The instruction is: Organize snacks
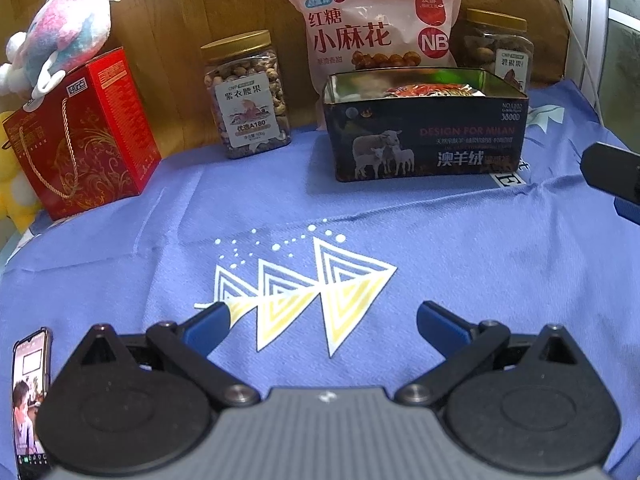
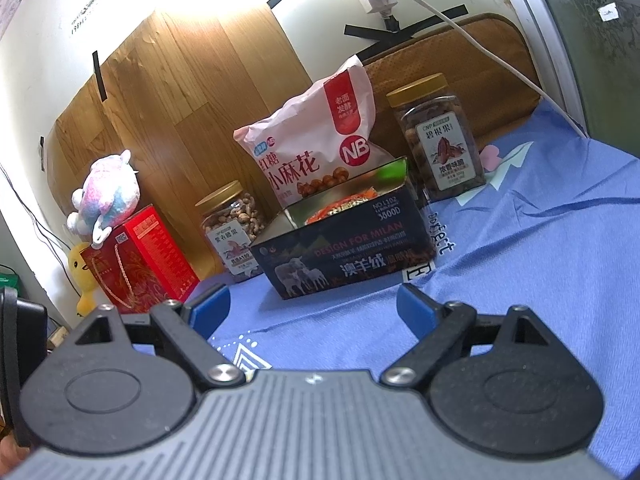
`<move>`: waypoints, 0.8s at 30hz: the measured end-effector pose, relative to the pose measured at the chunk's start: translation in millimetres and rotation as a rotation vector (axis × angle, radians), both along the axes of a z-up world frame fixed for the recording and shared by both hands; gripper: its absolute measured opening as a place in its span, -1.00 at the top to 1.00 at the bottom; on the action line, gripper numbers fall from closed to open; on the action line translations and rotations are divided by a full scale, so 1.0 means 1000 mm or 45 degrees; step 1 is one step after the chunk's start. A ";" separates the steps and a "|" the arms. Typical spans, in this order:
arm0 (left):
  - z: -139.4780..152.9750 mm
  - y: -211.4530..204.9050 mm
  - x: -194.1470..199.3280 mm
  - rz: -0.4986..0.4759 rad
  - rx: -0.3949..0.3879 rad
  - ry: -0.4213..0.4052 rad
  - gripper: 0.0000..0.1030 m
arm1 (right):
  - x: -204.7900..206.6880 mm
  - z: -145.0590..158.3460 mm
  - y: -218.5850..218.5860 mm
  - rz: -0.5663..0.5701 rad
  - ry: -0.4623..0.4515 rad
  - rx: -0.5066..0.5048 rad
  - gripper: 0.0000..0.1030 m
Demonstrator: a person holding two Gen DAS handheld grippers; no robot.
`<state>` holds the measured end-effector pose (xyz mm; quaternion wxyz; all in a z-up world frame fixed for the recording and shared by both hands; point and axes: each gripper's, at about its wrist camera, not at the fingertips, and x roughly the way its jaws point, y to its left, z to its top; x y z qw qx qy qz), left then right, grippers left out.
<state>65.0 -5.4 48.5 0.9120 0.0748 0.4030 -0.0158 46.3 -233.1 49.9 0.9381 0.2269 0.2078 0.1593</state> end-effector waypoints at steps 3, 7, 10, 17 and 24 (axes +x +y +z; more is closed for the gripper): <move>0.000 0.000 0.000 0.001 0.002 -0.001 -1.00 | 0.000 0.000 0.000 0.000 0.000 0.000 -0.79; 0.000 0.000 0.000 0.001 0.000 0.000 -1.00 | 0.000 0.000 0.000 0.000 0.000 0.000 -0.79; 0.001 0.000 0.001 0.005 0.000 0.000 -1.00 | 0.000 0.001 0.000 0.001 0.001 0.000 -0.79; 0.000 0.000 0.001 0.003 0.001 0.001 -1.00 | 0.000 0.001 0.000 0.000 0.001 -0.001 -0.79; -0.001 0.000 0.001 0.005 0.005 -0.002 -1.00 | 0.000 0.000 0.000 -0.001 0.000 -0.001 -0.79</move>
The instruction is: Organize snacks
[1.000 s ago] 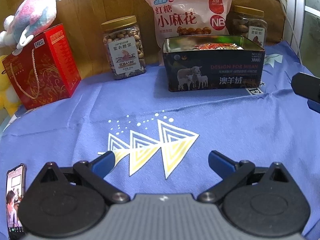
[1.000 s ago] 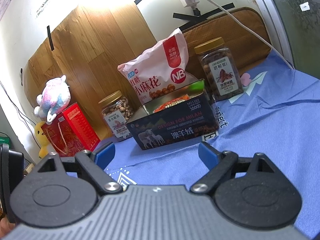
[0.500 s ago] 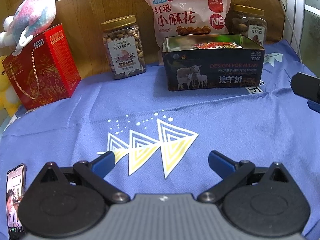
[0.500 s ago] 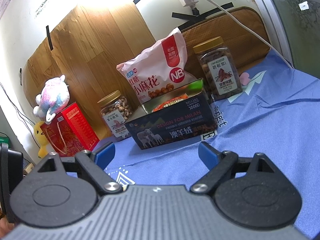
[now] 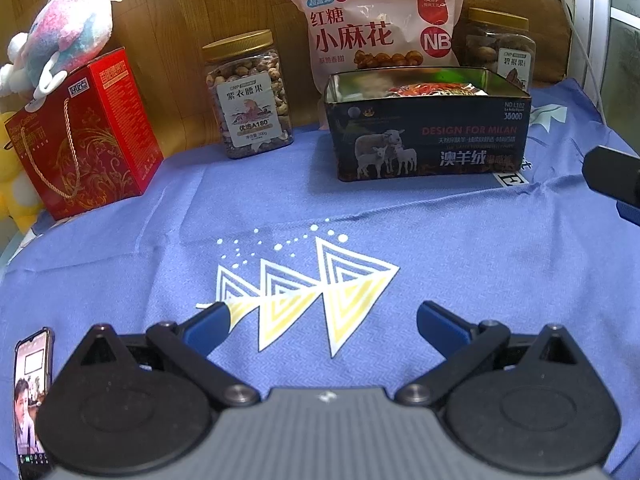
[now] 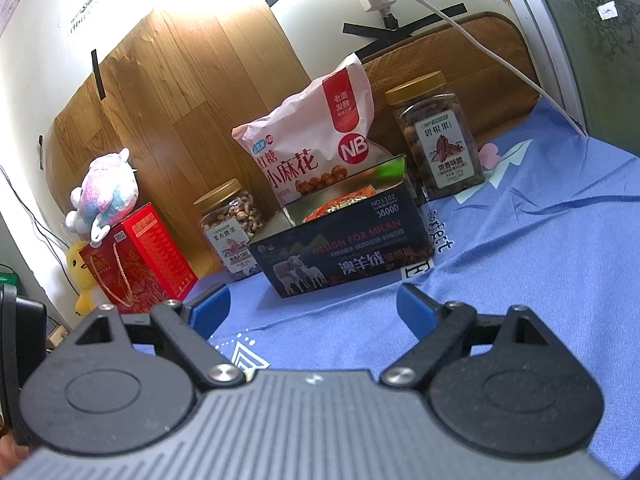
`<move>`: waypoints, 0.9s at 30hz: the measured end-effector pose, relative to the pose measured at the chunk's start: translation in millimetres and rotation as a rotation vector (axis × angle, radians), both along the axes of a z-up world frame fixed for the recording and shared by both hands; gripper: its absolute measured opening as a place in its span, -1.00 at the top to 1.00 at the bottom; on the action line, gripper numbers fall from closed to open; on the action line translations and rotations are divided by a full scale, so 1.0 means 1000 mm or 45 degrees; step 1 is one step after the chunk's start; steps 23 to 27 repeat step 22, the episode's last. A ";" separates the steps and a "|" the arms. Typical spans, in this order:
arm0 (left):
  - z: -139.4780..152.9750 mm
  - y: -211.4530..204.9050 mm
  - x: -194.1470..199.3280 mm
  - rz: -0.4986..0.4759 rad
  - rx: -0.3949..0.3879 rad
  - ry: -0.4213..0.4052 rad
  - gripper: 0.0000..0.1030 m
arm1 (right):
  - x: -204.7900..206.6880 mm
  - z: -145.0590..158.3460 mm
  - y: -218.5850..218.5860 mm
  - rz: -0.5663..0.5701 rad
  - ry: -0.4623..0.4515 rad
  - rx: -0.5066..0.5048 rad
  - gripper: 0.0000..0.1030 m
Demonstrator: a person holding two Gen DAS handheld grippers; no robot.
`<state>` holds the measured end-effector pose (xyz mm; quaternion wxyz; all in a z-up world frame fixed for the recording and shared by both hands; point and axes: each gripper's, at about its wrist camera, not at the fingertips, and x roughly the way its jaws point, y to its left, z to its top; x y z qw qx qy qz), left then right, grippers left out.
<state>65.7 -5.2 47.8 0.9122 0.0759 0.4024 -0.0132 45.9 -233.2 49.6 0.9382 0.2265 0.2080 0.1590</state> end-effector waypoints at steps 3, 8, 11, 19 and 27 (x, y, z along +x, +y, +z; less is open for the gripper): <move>0.000 0.000 -0.001 0.004 0.003 -0.005 -1.00 | 0.000 0.000 0.000 0.001 0.000 0.000 -0.79; 0.002 0.000 0.000 0.010 0.003 -0.011 -1.00 | 0.000 0.000 0.000 0.000 0.000 0.000 -0.79; 0.002 -0.001 0.000 0.012 0.005 -0.015 -1.00 | 0.000 0.000 0.000 0.001 0.001 0.000 -0.79; 0.005 0.000 -0.004 0.000 -0.006 -0.052 -0.99 | 0.000 0.000 0.000 0.000 0.001 -0.002 -0.79; 0.006 -0.002 -0.005 -0.016 -0.013 -0.061 -1.00 | 0.000 0.000 -0.001 0.001 0.001 -0.001 -0.79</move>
